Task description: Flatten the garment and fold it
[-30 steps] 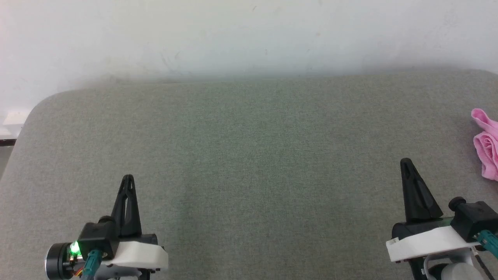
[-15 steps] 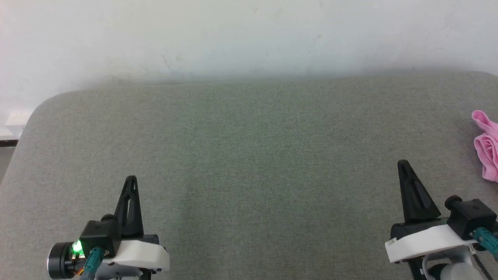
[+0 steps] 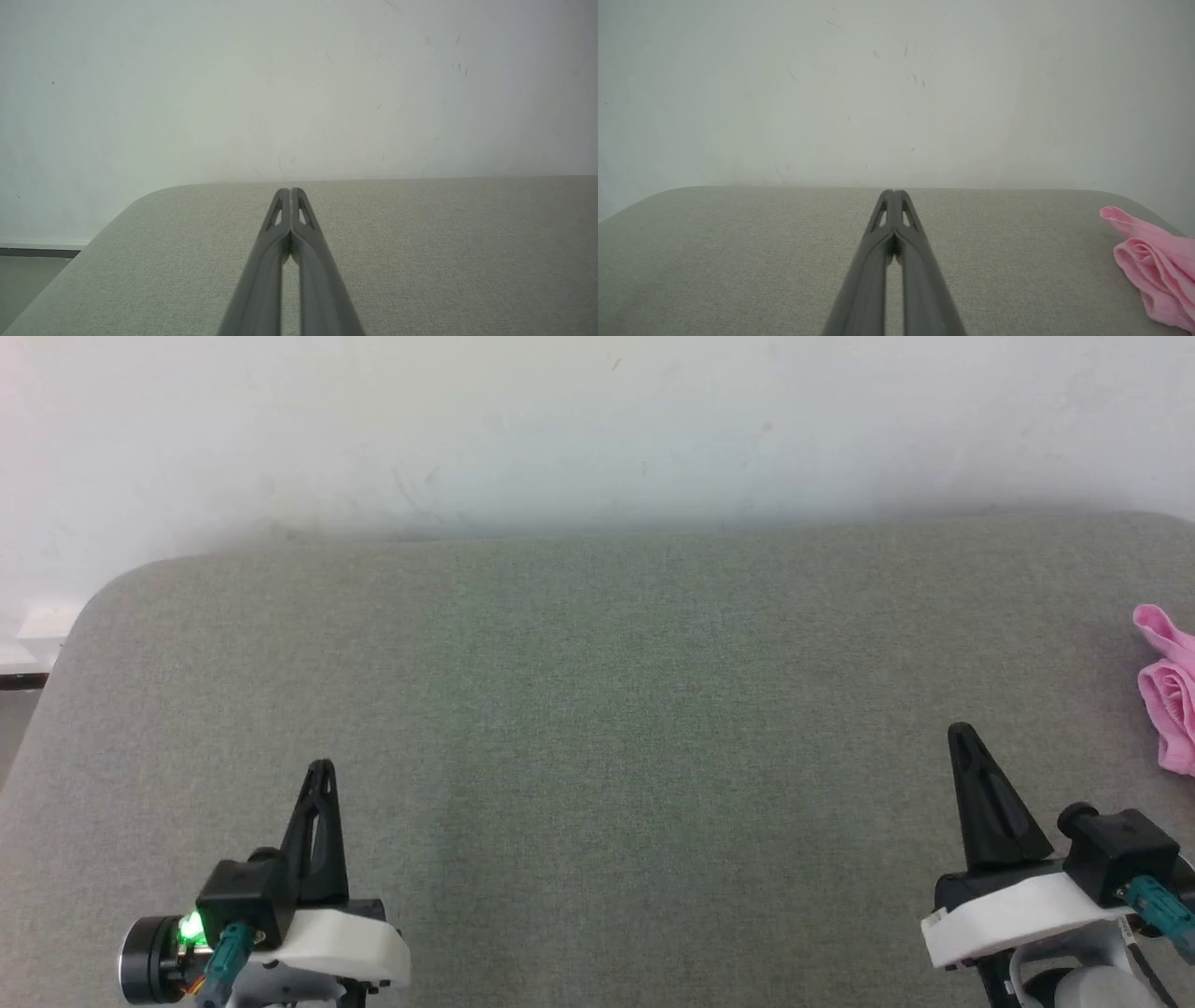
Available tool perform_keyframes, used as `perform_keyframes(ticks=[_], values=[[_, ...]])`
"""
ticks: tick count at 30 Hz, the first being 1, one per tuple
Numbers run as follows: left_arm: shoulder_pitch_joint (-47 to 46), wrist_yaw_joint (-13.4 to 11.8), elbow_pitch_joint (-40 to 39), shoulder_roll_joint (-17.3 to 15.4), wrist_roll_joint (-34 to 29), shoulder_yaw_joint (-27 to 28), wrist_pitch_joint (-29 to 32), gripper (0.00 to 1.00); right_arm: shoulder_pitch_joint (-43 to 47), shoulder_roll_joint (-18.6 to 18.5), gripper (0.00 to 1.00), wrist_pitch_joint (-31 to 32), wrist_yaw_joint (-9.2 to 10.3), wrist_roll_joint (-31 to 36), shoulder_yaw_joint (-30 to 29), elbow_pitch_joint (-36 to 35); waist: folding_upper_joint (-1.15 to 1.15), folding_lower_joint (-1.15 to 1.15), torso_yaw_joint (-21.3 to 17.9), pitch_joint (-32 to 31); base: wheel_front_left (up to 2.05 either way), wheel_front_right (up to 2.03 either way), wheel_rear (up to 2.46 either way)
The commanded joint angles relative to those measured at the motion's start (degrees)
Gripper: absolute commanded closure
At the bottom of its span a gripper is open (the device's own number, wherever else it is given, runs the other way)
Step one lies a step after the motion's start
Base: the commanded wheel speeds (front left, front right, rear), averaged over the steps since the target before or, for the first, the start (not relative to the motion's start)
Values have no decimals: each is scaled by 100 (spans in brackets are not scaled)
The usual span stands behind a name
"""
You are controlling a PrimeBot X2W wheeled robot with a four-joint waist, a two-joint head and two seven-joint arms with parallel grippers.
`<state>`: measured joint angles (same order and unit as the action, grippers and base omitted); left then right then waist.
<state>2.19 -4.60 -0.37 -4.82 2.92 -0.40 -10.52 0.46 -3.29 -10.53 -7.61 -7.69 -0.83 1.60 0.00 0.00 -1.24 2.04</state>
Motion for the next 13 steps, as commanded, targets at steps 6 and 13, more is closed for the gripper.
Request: perform_keyframes(ticks=[6,13], values=[[-71,61,12,40,-87,13,108,100,-15,14,100,99,4,111,17,-50,0,0,10,-17,0,0,0],[-83,96,14,53,-104,15,190,100,-18,16,100,182,5,168,23,-60,0,0,20,-33,0,0,0]])
